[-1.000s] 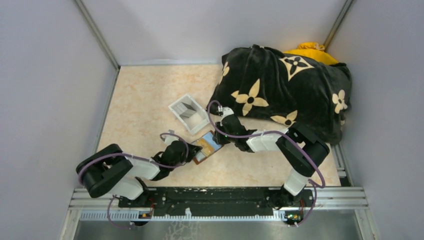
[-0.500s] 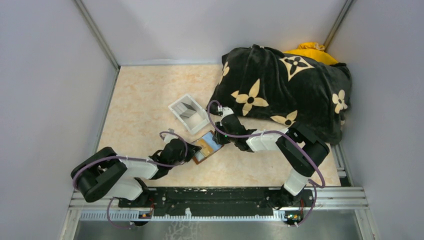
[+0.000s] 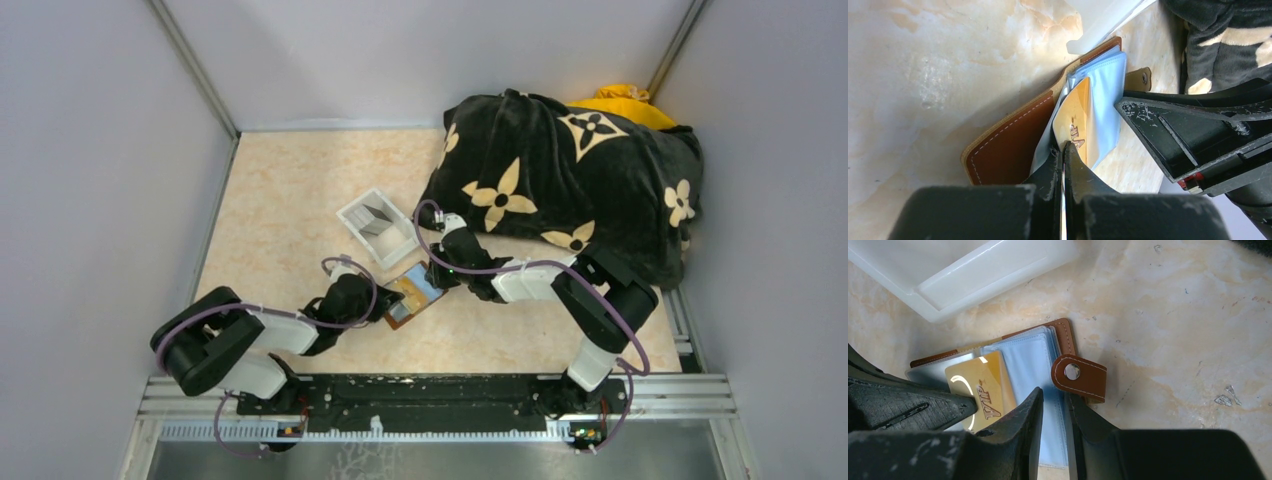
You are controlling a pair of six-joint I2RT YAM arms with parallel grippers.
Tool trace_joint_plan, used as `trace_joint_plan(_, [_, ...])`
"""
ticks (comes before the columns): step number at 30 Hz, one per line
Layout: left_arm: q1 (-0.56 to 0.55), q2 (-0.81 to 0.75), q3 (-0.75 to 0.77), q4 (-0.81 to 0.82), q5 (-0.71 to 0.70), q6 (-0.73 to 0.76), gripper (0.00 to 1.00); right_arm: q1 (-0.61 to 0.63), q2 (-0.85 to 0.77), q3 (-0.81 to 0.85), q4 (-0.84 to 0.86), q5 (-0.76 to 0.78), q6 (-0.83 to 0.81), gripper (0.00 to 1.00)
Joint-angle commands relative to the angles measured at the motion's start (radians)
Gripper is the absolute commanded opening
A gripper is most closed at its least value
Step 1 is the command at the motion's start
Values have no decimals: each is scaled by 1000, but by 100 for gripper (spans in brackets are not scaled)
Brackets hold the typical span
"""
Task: Put the credit cards into the card holder
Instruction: Insert the credit card into the card holder.
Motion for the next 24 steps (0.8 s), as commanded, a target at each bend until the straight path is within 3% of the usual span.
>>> trace_joint_plan(1, [5, 62, -5, -160, 84, 104, 0, 15, 66, 4, -100, -16, -12, 23])
trace_joint_plan(14, [45, 48, 4, -206, 130, 159, 0, 12, 84, 14, -100, -18, -15, 24])
trace_joint_plan(24, [44, 178, 47, -50, 176, 75, 0, 12, 77, 8, -93, -31, -16, 24])
